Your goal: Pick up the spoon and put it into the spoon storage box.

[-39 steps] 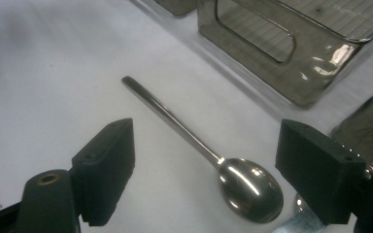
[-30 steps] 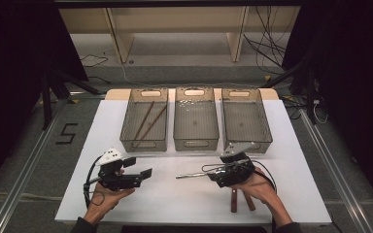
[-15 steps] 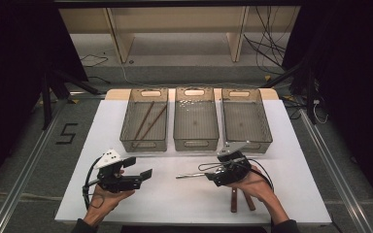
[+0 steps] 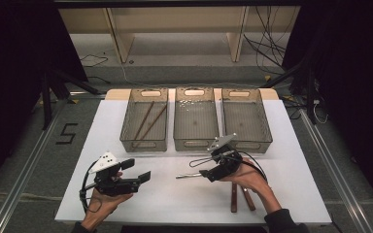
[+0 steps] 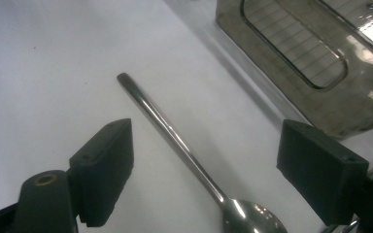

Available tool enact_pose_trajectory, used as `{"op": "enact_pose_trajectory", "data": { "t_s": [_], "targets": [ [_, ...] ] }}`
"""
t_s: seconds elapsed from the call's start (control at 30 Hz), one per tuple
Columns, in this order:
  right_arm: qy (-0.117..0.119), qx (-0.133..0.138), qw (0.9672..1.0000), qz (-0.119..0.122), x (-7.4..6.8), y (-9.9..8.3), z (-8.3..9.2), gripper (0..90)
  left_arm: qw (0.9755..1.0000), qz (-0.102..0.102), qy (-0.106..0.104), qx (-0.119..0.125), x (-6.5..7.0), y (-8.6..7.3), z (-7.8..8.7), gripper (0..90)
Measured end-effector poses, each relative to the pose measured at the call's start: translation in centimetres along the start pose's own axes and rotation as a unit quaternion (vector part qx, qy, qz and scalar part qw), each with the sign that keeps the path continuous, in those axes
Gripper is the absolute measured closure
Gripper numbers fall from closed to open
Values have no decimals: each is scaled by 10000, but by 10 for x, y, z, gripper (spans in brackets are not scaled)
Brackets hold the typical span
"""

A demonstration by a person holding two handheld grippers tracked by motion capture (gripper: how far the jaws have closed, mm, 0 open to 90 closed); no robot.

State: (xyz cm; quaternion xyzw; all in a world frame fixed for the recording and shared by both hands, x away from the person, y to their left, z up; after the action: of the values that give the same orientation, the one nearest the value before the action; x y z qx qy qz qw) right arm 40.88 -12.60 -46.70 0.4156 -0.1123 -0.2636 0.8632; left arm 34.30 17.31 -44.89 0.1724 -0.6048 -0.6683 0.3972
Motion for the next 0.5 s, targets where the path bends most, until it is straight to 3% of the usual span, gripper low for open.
{"op": "enact_pose_trajectory", "data": {
  "t_s": [0.1, 0.5],
  "targets": [
    [43, -153, 9997, 158, 3, 1, -3, 220, 10000, -8, 2, -6, 0, 0, 1, 171],
    [208, -747, 9961, 426, 12, 5, -11, 275, 10000, 9, 29, 49, 0, -2, 6, 168]
  ]
}}
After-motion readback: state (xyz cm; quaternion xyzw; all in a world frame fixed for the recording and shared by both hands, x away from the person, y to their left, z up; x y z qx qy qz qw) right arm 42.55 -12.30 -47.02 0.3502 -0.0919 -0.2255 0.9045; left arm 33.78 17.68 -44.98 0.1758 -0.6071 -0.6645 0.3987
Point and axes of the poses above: each handheld gripper's, and its own axes: z roughly backward along the jaws, y roughly out of its top, x roughly to its right, the point moved 4 cm from there along -z, roughly forward along the jaws, and after that the axes turned 14 degrees about x, right-handed, at the moved point
